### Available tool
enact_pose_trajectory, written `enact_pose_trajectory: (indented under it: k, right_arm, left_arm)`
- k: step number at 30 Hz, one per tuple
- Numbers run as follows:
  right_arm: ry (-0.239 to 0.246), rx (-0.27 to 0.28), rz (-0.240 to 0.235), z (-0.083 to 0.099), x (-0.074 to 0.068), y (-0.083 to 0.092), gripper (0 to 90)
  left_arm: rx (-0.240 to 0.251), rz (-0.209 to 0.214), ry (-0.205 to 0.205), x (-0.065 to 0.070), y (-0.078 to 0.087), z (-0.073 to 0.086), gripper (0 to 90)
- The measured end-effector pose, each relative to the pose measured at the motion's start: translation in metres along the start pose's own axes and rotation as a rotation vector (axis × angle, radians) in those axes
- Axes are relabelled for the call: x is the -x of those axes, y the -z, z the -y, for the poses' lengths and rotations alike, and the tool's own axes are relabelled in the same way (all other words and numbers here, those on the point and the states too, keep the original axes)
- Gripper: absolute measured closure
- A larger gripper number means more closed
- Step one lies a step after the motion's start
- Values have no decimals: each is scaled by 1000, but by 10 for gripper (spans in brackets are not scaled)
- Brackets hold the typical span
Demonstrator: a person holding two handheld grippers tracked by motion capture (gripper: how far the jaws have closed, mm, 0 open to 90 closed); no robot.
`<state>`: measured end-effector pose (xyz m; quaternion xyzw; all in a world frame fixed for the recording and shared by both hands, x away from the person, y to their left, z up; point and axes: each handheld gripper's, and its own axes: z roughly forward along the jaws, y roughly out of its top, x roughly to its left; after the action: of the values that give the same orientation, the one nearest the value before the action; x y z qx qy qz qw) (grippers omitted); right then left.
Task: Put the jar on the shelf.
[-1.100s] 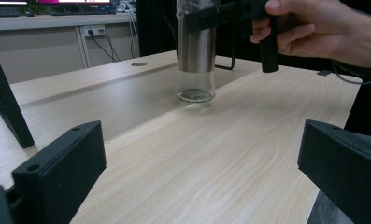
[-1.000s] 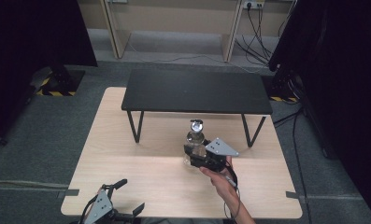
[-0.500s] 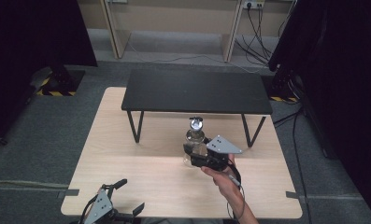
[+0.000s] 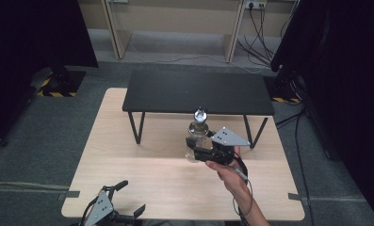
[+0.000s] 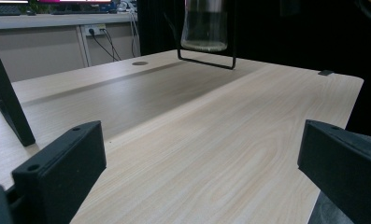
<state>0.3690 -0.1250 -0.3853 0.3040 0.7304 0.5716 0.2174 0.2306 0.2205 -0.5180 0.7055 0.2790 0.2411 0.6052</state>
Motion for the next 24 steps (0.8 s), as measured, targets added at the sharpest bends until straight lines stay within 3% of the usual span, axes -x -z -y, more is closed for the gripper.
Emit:
enact_pose_trajectory:
  k: [16, 24]
  right_arm:
    - [-22, 10, -55, -61, 4, 2, 339]
    - [-8, 8, -53, -90, 5, -2, 339]
  left_arm:
    - [1, -1, 3, 0, 0, 0, 5]
    - [3, -2, 5, -1, 0, 0, 5]
